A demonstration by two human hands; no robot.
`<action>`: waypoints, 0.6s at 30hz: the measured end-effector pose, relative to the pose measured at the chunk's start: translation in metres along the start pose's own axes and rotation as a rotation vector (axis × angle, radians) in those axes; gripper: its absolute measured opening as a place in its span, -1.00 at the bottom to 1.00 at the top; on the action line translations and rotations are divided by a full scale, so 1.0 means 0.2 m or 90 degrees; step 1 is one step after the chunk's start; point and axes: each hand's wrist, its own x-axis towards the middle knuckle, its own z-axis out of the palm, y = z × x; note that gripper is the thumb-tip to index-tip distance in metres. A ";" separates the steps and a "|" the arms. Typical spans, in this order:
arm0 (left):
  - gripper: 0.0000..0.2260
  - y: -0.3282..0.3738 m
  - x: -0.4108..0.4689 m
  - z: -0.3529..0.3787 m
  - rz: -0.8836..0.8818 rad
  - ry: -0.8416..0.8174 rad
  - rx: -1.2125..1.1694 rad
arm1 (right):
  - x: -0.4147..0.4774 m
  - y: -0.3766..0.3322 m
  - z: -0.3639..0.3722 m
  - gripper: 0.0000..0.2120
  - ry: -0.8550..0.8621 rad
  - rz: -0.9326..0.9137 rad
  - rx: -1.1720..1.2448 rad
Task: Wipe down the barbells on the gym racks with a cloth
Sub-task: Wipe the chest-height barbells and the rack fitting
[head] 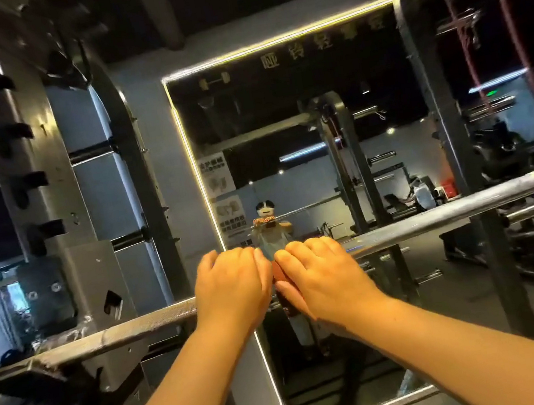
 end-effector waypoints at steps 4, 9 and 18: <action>-0.80 0.06 0.03 0.04 -0.012 -0.043 -0.043 | -0.08 0.24 -0.06 -0.54 -0.035 -0.022 0.016; -0.78 0.07 0.02 0.05 -0.013 -0.051 -0.015 | -0.20 0.39 -0.08 -0.64 0.106 0.208 0.081; -0.85 0.07 0.00 0.03 0.021 -0.086 0.030 | -0.05 0.19 -0.06 -0.54 -0.038 0.080 0.016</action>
